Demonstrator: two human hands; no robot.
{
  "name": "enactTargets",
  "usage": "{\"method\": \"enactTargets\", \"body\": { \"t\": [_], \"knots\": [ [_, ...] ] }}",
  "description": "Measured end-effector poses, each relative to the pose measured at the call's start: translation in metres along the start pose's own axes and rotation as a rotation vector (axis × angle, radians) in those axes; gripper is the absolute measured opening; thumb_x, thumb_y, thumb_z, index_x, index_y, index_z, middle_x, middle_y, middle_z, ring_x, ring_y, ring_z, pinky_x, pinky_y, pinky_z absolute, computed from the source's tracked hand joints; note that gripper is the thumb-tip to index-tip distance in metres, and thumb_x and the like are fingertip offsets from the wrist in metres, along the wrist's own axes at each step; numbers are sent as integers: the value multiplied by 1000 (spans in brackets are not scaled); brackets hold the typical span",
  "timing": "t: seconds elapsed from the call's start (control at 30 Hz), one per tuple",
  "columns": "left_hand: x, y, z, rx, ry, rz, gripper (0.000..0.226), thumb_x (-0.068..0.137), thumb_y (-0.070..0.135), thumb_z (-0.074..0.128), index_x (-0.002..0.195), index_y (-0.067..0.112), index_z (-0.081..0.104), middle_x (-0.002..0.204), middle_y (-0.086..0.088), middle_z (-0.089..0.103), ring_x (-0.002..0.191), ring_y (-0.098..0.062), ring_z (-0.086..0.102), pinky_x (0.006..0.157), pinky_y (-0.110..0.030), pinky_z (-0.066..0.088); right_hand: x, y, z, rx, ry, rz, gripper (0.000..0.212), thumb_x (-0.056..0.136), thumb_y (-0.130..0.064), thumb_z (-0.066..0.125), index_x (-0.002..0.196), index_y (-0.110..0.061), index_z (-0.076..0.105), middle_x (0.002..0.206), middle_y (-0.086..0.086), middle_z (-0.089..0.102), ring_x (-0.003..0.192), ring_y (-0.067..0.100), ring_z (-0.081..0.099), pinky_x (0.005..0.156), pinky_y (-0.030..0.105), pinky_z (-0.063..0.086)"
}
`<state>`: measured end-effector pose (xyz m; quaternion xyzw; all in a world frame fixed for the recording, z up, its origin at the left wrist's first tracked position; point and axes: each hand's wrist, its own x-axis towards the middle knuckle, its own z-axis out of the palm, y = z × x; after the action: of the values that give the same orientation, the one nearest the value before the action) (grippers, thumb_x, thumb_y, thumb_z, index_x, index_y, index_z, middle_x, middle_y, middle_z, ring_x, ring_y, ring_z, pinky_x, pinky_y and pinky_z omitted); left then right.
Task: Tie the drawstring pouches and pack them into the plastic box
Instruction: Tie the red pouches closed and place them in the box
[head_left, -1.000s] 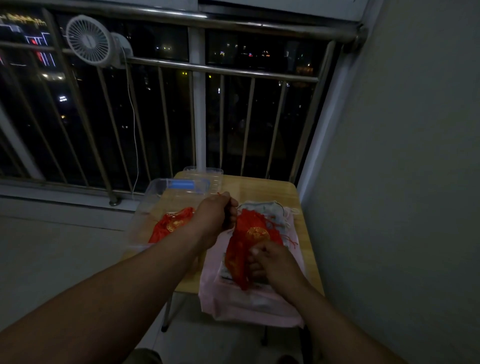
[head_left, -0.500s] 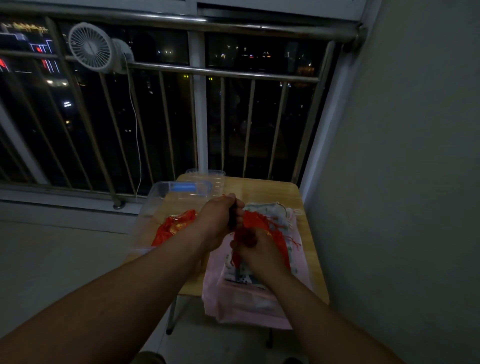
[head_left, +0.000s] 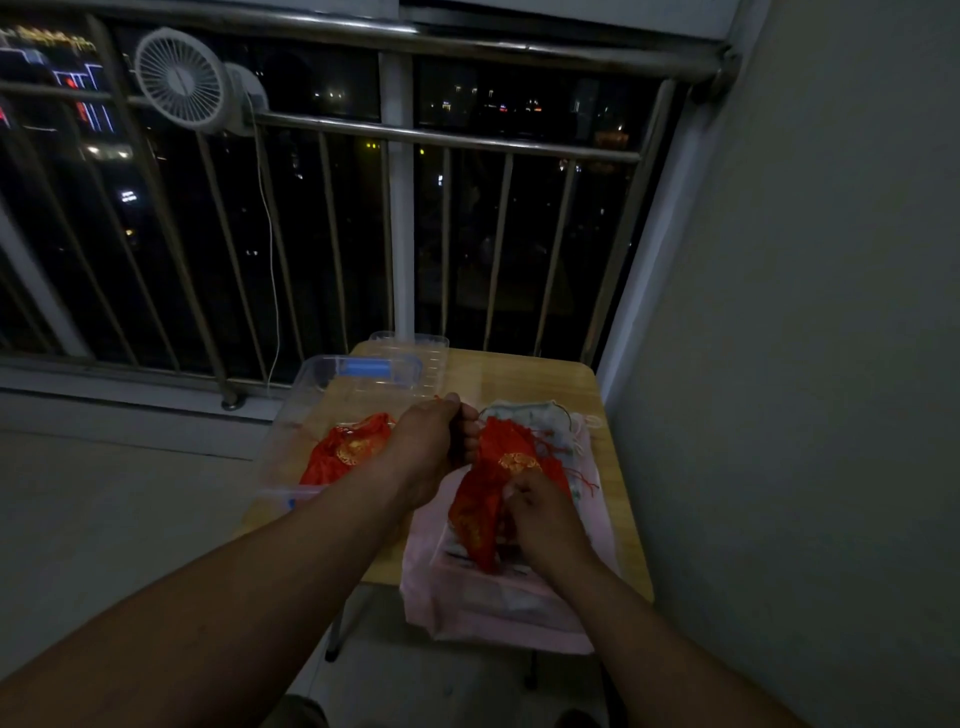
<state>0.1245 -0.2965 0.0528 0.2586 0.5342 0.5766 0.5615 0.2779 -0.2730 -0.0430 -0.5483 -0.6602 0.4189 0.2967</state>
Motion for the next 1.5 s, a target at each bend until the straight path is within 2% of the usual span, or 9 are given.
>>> {"method": "enactTargets", "body": {
  "t": [0.27,0.47,0.53,0.63,0.73,0.93,1.1,1.23,1.5],
  "knots": [
    [3,-2,-14,280,12,81,40,112,29,36,109,2,65,76,-9,55,65,-16,51,62,-26,48,1,-14,-28,260,-100,127,32,105,-29,51,81,-13,65,68,7,64,69,23,62,75,42,53],
    [-7,1,-3,792,-207,237,37,111,31,40,112,7,67,69,-3,54,54,-6,50,52,-14,41,6,-52,-59,3,-130,-50,39,104,-46,53,69,-31,60,50,-20,57,57,6,52,61,28,39],
    [-10,4,6,797,-277,221,34,110,27,42,108,3,66,66,1,56,57,-10,51,55,-20,41,10,-69,-66,-148,-162,-132,43,104,-48,51,66,-29,58,59,-14,57,59,6,50,59,27,36],
    [-20,10,16,719,-381,195,25,111,17,39,109,12,64,72,8,73,72,3,70,53,-8,43,17,-86,-74,-265,-211,-201,51,104,-51,51,76,-10,66,68,0,56,63,15,51,64,30,39],
    [-18,9,17,709,-412,205,26,110,18,42,117,15,67,61,6,63,56,-7,57,55,-16,41,19,-93,-79,-259,-200,-225,52,102,-51,54,82,-6,71,65,0,58,60,13,53,63,30,42],
    [-12,10,16,601,-389,178,27,109,29,46,96,11,61,67,4,52,58,-8,44,55,-21,39,19,-75,-75,507,-85,83,39,104,-39,50,95,-6,69,71,7,70,74,27,66,74,37,52],
    [-11,17,15,580,-383,174,26,109,29,43,98,12,58,65,5,47,54,-7,42,54,-22,36,3,-40,-53,374,-295,-49,25,100,-12,57,114,-17,77,112,8,78,111,28,71,105,48,51],
    [-9,15,12,592,-357,171,30,110,31,42,93,13,59,60,4,44,52,-10,39,51,-25,33,-3,-43,-46,323,-256,-127,18,99,-9,62,105,-15,78,101,-1,80,98,13,74,88,26,56],
    [-16,14,14,637,-320,219,30,109,28,47,85,15,60,54,13,54,46,2,47,46,-14,37,1,-41,-33,291,-196,-75,10,94,-19,70,94,-17,79,96,8,79,97,31,74,96,52,56]
  ]
}}
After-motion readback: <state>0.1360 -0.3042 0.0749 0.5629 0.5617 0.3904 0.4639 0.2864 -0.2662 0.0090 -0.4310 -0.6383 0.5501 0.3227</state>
